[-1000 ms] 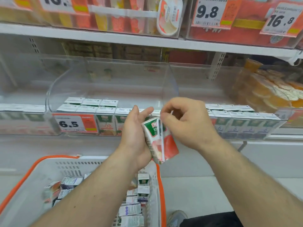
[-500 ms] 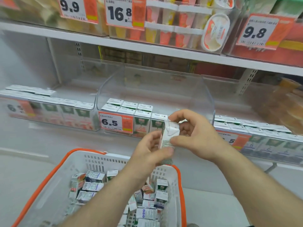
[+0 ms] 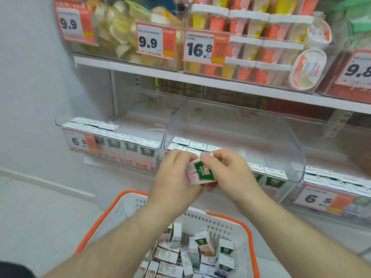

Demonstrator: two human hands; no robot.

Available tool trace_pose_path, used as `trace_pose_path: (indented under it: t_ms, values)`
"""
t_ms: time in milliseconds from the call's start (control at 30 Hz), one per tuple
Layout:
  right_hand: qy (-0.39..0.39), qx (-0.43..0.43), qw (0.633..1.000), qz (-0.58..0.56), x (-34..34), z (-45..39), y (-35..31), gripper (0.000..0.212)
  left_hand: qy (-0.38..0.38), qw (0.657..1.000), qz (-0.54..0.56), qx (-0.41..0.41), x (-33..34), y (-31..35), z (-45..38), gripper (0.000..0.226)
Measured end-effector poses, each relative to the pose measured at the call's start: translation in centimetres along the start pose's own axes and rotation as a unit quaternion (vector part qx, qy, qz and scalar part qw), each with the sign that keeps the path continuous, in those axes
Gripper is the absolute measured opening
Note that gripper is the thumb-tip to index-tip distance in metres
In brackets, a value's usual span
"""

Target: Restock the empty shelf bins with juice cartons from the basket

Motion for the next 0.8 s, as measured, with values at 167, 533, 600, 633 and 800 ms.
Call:
trace_pose_path:
  t_ms: [167, 533, 600, 633, 800]
  values:
    - [-0.023, -0.011, 1.000, 0.012, 4.7, -0.2, -1.8, 0.012, -0.016, 1.000, -0.016, 0.004, -3.5, -2.3, -0.8, 0.042]
    - [-0.051, -0.144, 0.958, 0.242, 16.0, -11.6, -12.1, 0.017, 0.151, 0.905, 0.177, -0.356, -12.7, -15.0, -4.4, 0.055]
    - [-0.082, -0.107, 0.945, 0.299, 18.4, -15.4, -11.2, 0.019, 0.151, 0.804, 0.299, -0.491, -12.0, -18.8, -3.5, 0.045]
    - [-0.099, -0.076, 0.938, 0.322, 19.5, -17.0, -10.0, 0.020, 0.140, 0.755, 0.361, -0.529, -11.3, -19.8, -3.2, 0.042]
    - [-0.234, 0.043, 0.886, 0.399, 24.2, -19.3, -3.2, 0.024, 0.023, 0.632, 0.542, -0.554, -8.0, -18.4, -3.6, 0.016]
Point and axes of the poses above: each hand's wrist, its own z-axis away from the middle knuckle, its own x-axis out of the palm, y = z × x, the point moved 10 cm from there along -z, towards the middle knuckle, and after that the axes turned 9 degrees about -x, right-handed, at the moved point
